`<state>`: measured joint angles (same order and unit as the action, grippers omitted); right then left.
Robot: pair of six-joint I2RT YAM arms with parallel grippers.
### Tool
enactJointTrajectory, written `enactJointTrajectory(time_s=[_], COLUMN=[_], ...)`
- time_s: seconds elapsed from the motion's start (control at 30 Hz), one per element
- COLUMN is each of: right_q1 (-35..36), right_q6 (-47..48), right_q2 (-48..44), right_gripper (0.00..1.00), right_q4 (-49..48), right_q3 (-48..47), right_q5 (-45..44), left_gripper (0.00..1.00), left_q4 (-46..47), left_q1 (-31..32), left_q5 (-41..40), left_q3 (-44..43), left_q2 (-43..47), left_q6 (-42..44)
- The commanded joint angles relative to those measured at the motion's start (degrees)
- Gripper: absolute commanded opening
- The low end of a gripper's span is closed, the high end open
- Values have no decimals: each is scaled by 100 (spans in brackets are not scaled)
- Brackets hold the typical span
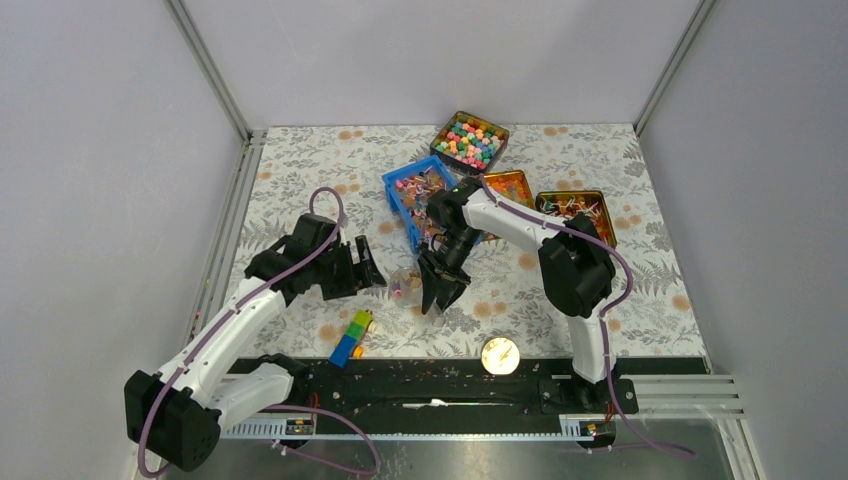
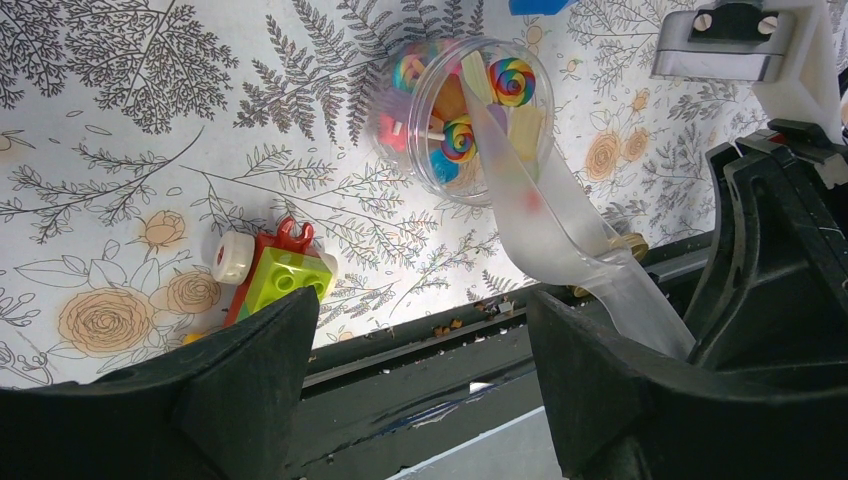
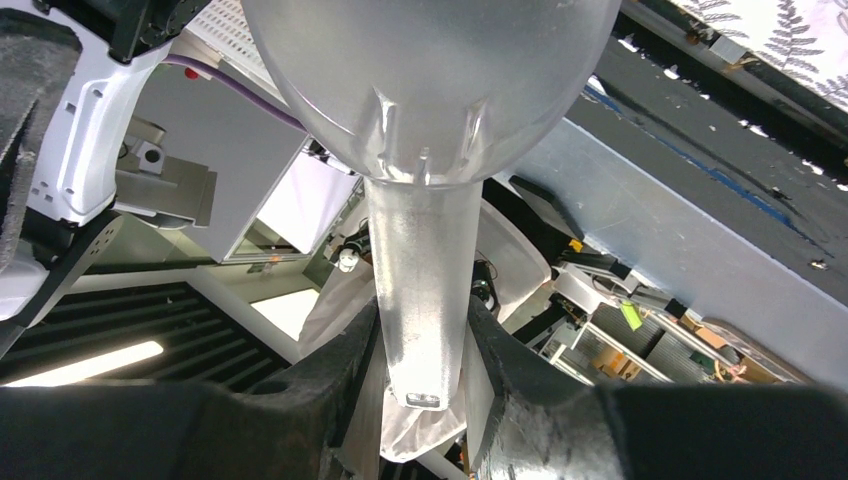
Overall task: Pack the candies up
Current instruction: Place the fake candies in the packing bottle.
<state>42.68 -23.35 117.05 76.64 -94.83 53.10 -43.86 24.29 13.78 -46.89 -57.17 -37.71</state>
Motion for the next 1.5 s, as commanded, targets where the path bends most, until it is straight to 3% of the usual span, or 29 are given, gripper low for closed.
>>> enactJointTrajectory(time_s=[0.0,0.97,1.3,1.47], right_q1=[-22,125,126,142], right_q6=[-178,-695,-916,-541], right_q2=[-94,-162,-252,-224], right_gripper=[0,0,0,0], right_q4=[193,-118,-353,69], right_q3=[0,157,302,125], right_q5=[348,1079,978,755], left_gripper=[78,78,78,78], left_q4=[217,307,350,356], left_q1=[14,7,15,14], left_q5=[-116,-123,-126,-156], left_q3=[-265,-368,-417,-467], left_q2=[-55,-346,-460,-508], left_q6=[80,130,198,231])
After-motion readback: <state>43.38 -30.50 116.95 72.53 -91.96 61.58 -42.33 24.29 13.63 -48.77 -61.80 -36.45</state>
